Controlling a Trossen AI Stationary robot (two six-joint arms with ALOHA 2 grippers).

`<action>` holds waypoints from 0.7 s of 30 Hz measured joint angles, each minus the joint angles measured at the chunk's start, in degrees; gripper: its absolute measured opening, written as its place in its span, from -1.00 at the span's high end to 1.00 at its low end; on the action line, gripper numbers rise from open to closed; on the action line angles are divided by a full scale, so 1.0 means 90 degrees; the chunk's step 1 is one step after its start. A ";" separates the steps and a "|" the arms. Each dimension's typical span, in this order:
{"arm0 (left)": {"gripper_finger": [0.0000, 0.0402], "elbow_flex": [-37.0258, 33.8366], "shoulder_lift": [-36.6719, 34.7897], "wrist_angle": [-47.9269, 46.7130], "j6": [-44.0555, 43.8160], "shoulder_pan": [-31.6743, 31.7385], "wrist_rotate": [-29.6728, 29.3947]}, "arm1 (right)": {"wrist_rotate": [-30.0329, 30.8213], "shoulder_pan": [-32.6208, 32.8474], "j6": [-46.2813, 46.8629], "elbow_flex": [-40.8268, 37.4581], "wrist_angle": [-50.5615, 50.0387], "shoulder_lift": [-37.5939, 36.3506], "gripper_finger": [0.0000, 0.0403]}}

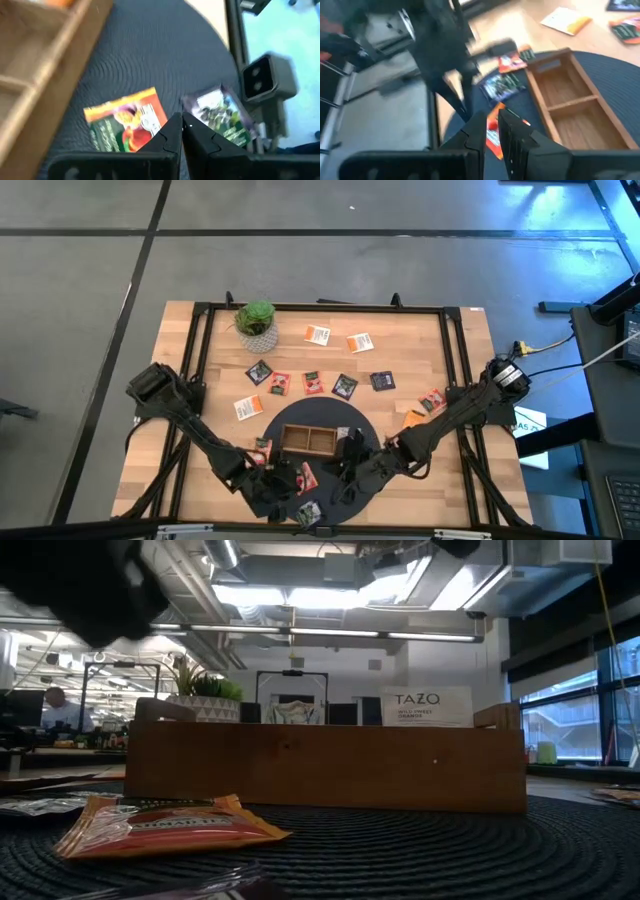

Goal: Pick & Place Tea
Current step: Put the orange tea bag into the left slot of the wooden organizer

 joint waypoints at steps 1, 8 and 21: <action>0.95 0.0000 0.0130 0.0071 -0.0079 0.0000 0.0008 | 0.0011 0.0000 0.0004 -0.0004 -0.0008 0.0017 0.74; 0.97 0.0000 0.0796 0.0310 -0.0459 0.0010 0.0062 | -0.0007 0.0000 0.0014 -0.0015 0.0029 0.0163 0.74; 0.96 0.0012 0.0897 0.0339 -0.0350 0.0036 0.0158 | -0.0720 -0.0032 0.1553 -0.0015 0.0203 0.1004 0.74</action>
